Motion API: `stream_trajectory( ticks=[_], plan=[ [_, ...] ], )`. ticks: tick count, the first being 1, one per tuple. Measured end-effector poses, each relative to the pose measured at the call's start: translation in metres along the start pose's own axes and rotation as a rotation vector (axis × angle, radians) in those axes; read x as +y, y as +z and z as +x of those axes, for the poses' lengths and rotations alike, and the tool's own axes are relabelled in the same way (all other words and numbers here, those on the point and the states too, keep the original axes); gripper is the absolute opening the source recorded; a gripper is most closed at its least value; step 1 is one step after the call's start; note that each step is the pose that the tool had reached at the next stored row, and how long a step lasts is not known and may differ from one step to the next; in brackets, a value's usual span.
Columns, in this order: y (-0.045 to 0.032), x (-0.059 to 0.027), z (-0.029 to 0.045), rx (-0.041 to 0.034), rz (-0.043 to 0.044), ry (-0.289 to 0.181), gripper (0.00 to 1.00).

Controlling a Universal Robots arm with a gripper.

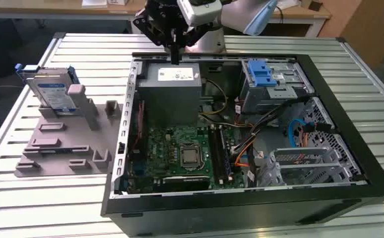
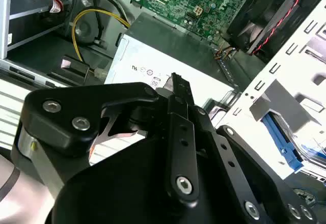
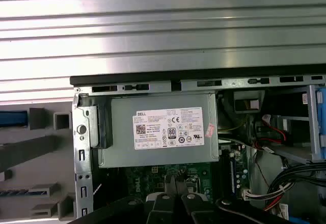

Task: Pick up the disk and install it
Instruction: 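Reach for the disk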

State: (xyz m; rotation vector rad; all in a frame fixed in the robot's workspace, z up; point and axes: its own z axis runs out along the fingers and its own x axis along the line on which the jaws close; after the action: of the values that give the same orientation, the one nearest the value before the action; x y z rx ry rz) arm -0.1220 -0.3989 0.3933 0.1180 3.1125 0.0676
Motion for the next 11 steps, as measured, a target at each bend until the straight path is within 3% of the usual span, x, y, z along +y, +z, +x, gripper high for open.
stream_trajectory(
  ticks=[11],
  plan=[
    [0.0000,-0.0001,0.0016,0.0000,0.0000,0.000,0.11]
  ],
)
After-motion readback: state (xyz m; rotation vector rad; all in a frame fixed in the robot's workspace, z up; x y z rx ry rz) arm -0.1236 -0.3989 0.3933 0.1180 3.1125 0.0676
